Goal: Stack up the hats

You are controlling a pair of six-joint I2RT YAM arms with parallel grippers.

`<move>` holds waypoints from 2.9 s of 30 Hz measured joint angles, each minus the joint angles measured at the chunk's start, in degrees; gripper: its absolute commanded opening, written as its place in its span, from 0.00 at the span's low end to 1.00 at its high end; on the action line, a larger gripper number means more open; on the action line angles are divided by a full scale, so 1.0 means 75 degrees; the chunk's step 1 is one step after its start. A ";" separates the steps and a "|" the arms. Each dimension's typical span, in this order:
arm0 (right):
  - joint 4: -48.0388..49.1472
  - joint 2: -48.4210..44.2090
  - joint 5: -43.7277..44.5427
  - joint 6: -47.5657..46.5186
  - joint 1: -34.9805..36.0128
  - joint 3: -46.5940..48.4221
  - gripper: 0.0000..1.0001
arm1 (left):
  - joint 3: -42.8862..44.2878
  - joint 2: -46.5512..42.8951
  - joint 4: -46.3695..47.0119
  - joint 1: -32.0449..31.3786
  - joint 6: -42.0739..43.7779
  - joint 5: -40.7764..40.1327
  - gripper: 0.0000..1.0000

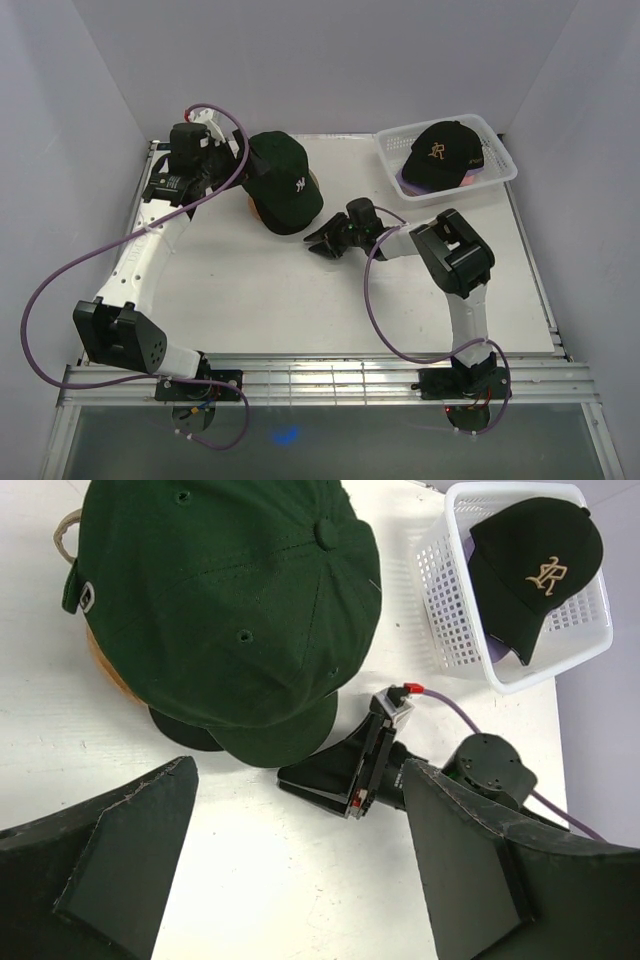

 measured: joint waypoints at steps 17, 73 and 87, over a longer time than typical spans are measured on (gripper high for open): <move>-0.2025 -0.2363 0.0367 -0.1515 0.0009 -0.0638 0.54 | 0.0195 0.0000 -0.0108 0.0073 -0.0035 0.0189 0.94; -0.8711 -0.0093 0.2920 -0.1580 -0.3777 0.5820 0.98 | 0.0565 -0.0440 -0.0006 0.0079 -0.0542 0.1131 0.94; -0.8897 0.0224 0.3617 -0.1580 -0.3765 0.6035 0.97 | 0.0565 -0.0440 -0.0050 0.0079 -0.0458 0.1075 0.94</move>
